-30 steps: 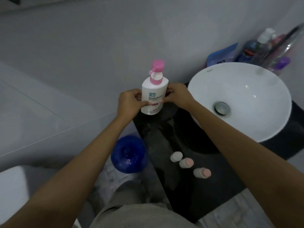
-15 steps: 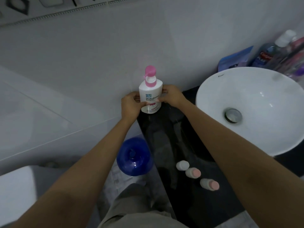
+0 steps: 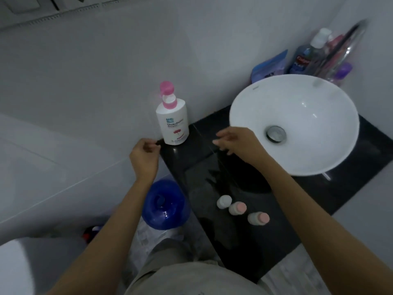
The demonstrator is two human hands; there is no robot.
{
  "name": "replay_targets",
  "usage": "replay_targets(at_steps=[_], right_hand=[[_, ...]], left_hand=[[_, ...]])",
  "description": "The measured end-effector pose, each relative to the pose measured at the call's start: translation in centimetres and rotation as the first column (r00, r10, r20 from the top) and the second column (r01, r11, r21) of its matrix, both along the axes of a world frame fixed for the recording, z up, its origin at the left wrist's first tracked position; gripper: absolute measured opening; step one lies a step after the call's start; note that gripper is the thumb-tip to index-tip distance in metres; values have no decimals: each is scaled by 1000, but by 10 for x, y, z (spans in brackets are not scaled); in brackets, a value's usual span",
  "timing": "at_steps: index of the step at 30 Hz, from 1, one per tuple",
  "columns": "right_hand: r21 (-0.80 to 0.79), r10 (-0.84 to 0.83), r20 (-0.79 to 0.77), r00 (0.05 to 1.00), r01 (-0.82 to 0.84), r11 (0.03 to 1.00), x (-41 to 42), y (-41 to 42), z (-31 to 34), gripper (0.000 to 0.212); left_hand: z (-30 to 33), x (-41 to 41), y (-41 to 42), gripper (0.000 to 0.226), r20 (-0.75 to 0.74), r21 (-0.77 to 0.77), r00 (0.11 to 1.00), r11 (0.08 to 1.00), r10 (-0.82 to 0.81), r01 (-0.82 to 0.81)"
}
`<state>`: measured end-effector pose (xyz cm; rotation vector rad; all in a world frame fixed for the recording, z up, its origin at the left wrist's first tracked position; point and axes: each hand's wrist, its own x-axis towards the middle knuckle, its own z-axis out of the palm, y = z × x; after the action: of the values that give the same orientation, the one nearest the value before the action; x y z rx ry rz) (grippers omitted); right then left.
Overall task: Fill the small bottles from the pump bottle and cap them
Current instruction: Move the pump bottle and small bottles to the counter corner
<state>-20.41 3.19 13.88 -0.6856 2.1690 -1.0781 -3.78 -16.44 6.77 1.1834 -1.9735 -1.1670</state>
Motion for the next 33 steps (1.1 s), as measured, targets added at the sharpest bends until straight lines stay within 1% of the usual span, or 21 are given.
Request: replay_targets(at_steps=[1,2,3,5,7,9,10,11,12,14,16,19,21,25,28,31,33], right_hand=[[11,-22,-21,1000,23,1000,9,25,2,39],[30,-45,-49,998,47,998,19,49,4,38],[52,-69,-76,995,73,996,29,69,4,38],[86,-103,-102,989,112,990,50,100,0,42],[173,-68,-110,992,87,981,67,116,-7,51],[311,31,-138,990,14,950,78,125,-16,59],[372,97,-169,981,-27,928,82,127,-20,60],[424,172,-210,962,-69,903,85,126,-25,60],[472,252,-256,933,-107,875,86,123,-30,60],[536,343,-347,873,-116,836,95,123,-36,54],[568,394,-399,828,-114,815,98,117,-43,44],[579,398,-424,814,-94,810,102,113,-47,32],[574,389,-435,812,-83,815,102,111,-49,27],[559,390,-443,807,-92,824,100,109,-52,25],[503,344,-455,821,-82,861,96,101,-49,26],[371,219,-420,881,-54,927,89,81,-38,26],[310,179,-389,904,-54,949,82,60,-31,27]], left_hand=[[0,4,13,12,-20,29,995,995,-97,98],[2,7,28,12,-39,69,972,970,-231,233],[4,9,44,14,-54,107,926,919,-375,378],[6,11,74,26,-52,138,787,776,-615,615],[4,11,99,43,-1,132,644,638,-765,759],[-1,9,114,59,67,137,513,517,-856,845],[-4,7,120,65,110,147,460,472,-881,869],[-7,4,123,69,156,152,426,447,-891,881],[-10,2,123,69,202,146,410,441,-889,885],[-14,0,129,64,269,108,379,418,-886,902],[-17,-1,130,54,271,95,409,446,-872,890],[-20,0,133,38,251,81,435,467,-865,881],[-20,1,134,33,247,71,448,477,-859,876],[-19,4,134,31,221,50,487,508,-845,860],[-15,6,124,34,202,40,573,592,-794,805],[-3,9,101,35,195,11,687,702,-699,712],[5,11,83,31,174,-28,767,776,-617,631]])
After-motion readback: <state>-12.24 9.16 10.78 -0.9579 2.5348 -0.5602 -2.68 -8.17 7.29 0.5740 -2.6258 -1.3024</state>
